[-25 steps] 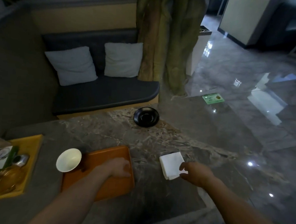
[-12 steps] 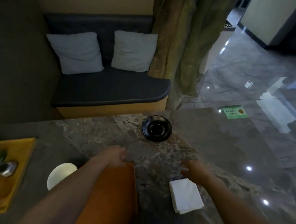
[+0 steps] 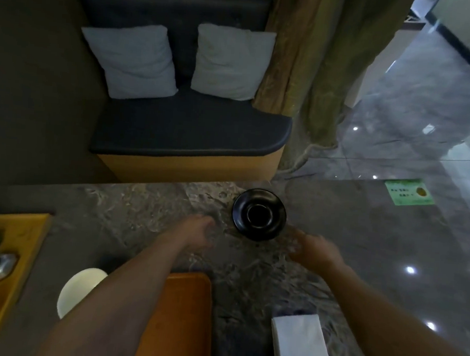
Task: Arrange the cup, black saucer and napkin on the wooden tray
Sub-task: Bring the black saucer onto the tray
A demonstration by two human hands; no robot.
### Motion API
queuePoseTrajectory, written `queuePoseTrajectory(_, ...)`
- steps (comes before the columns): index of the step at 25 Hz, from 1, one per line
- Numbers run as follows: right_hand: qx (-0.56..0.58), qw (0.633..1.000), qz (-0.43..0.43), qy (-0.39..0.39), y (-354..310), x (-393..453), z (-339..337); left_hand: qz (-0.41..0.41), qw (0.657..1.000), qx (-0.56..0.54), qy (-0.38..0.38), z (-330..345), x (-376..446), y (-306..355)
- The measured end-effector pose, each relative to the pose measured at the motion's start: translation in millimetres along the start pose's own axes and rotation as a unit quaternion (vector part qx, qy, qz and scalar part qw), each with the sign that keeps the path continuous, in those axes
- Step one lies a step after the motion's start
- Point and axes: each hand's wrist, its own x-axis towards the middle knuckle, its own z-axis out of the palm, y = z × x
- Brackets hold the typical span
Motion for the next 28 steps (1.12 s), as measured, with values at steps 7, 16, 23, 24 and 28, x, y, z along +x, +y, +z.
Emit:
queuePoseTrajectory(7,0.018,1.000,-0.008,0.012,12.1,53.0,-6.4,0.002,0.998,-0.041,0.055,2.1,44.3,18.7)
queuePoseTrajectory(16,0.061,0.998,-0.010,-0.022,15.3,84.1,11.2,-0.005,0.995,-0.068,0.075,19.4,60.4,27.6)
queuePoseTrajectory(23,0.092,0.996,0.005,0.007,15.1,93.3,32.1,-0.022,0.992,-0.101,0.076,30.6,66.1,31.8)
queuePoseTrajectory(24,0.098,0.995,0.004,0.011,15.2,94.4,33.2,-0.025,0.992,-0.101,0.076,31.1,66.0,32.5)
queuePoseTrajectory(28,0.126,0.992,0.003,0.022,14.1,93.2,34.2,-0.034,0.988,-0.123,0.084,34.2,64.9,35.2)
